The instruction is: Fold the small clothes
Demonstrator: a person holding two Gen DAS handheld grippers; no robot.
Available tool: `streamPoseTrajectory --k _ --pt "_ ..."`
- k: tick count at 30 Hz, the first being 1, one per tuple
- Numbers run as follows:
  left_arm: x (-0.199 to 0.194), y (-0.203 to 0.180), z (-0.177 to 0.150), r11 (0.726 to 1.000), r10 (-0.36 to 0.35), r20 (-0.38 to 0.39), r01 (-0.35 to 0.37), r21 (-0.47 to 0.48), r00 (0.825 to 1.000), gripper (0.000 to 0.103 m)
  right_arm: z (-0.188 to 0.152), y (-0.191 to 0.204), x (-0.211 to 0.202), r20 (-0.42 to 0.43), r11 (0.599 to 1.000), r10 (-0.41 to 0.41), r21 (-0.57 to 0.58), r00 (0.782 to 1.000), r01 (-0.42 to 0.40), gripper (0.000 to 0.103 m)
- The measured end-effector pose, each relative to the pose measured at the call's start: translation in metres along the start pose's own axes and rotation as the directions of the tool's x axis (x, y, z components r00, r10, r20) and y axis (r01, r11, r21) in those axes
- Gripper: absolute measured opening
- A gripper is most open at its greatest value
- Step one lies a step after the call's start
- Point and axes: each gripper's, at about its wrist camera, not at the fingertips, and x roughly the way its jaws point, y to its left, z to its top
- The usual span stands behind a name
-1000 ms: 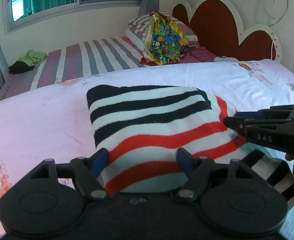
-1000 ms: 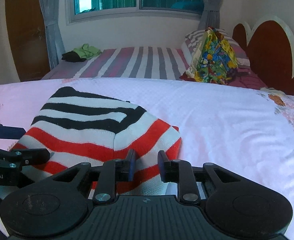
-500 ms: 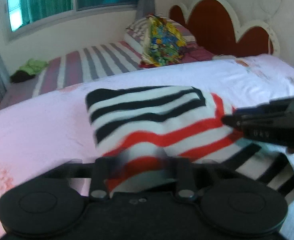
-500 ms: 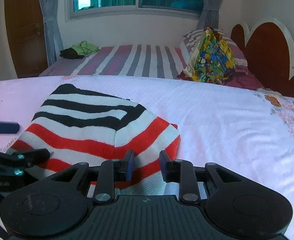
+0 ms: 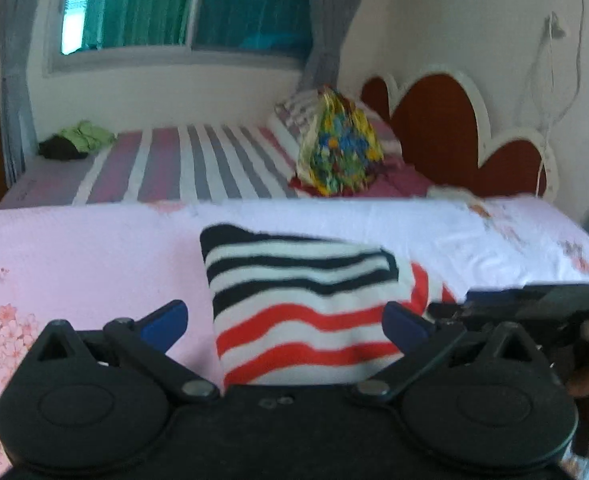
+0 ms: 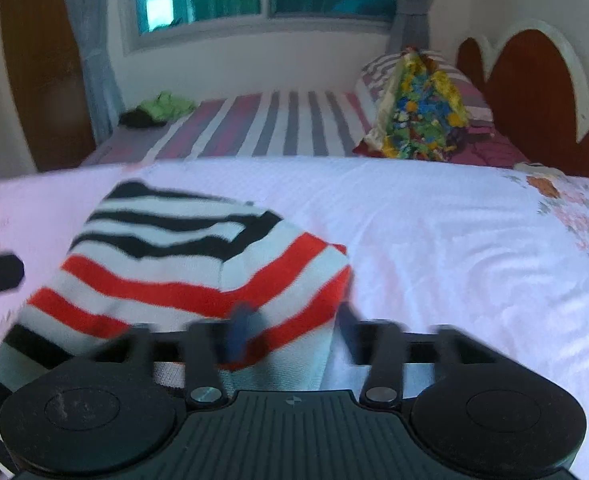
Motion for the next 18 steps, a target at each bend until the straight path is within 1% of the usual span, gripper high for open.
streamPoseTrajectory --k 1,3,5,7,9,11,13,15,16,18 --pt "0.005 0.003 -0.001 1.000 -0.001 -0.033 0.001 -0.006 0.999 0.102 0.000 -0.001 -0.004 0.001 1.000 0.010 0.008 1.000 -0.010 0.058" --pt "0.009 0.015 -0.005 0.998 -0.026 -0.059 0.022 -0.062 0.998 0.102 -0.001 -0.005 -0.012 0.005 0.999 0.023 0.025 1.000 -0.023 0.058" --pt "0.012 0.027 -0.011 0.989 -0.076 -0.094 0.063 -0.130 0.993 0.102 -0.001 -0.012 -0.020 0.005 0.997 0.050 0.060 0.999 -0.050 0.058" --pt "0.017 0.035 -0.016 0.980 -0.123 -0.135 0.098 -0.173 0.983 0.102 -0.003 -0.020 -0.027 -0.005 0.989 0.110 0.101 0.994 -0.109 0.058" --pt "0.025 0.039 -0.022 0.971 -0.164 -0.188 0.124 -0.206 0.968 0.102 -0.007 -0.029 -0.030 -0.018 0.977 0.166 0.142 0.986 -0.162 0.058" --pt "0.032 0.044 -0.029 0.954 -0.215 -0.221 0.156 -0.257 0.951 0.102 -0.011 -0.041 -0.030 -0.034 0.947 0.246 0.222 0.969 -0.233 0.058" --pt "0.037 0.048 -0.034 0.946 -0.236 -0.243 0.166 -0.279 0.941 0.102 -0.016 -0.052 -0.030 -0.037 0.915 0.303 0.292 0.952 -0.279 0.058" --pt "0.042 0.053 -0.038 0.937 -0.256 -0.261 0.172 -0.303 0.931 0.102 -0.021 -0.063 -0.028 -0.039 0.887 0.337 0.347 0.941 -0.304 0.058" --pt "0.045 0.057 -0.041 0.925 -0.278 -0.258 0.186 -0.331 0.925 0.102 -0.024 -0.068 -0.026 -0.042 0.875 0.350 0.370 0.936 -0.311 0.058" --pt "0.044 0.062 -0.042 0.916 -0.300 -0.249 0.204 -0.346 0.921 0.102 -0.029 -0.077 -0.023 -0.038 0.843 0.391 0.417 0.920 -0.341 0.058"
